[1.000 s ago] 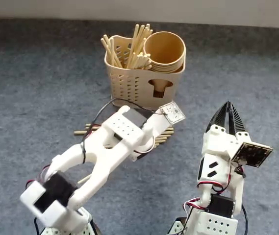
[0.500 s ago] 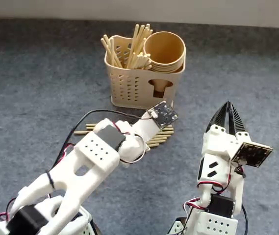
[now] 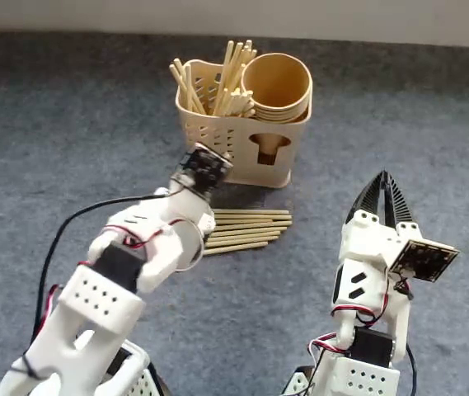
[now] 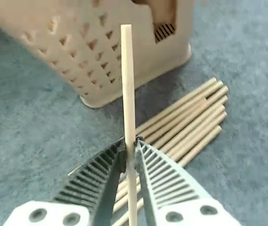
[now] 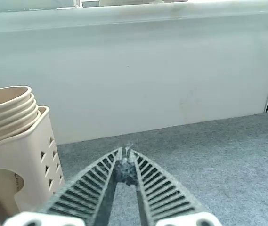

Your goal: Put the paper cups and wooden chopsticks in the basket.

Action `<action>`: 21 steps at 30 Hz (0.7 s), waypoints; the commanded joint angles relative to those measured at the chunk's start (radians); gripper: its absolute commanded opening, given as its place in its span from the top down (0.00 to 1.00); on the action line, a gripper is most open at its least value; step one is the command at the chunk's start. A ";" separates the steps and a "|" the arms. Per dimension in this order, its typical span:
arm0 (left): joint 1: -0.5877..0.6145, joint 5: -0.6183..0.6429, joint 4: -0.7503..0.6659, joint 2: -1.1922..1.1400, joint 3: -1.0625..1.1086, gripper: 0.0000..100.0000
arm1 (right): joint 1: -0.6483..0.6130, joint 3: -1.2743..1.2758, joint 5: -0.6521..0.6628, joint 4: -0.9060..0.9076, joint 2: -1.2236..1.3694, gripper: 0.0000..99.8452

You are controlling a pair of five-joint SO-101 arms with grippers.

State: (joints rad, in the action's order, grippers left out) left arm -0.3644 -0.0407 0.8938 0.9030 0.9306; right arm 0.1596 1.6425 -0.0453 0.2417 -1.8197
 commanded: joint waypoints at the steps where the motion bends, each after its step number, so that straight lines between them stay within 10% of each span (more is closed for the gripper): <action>1: 0.079 0.043 -0.100 0.130 0.008 0.99 | -0.007 -0.012 0.012 -0.002 -0.012 0.98; 21: 0.157 0.092 -0.505 0.202 -0.240 0.99 | -0.058 -0.010 0.012 -0.002 -0.012 0.98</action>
State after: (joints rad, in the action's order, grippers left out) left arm -0.2094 0.0483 0.4902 1.0840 0.7848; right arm 0.1089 1.6425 -0.0453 0.2417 -1.8197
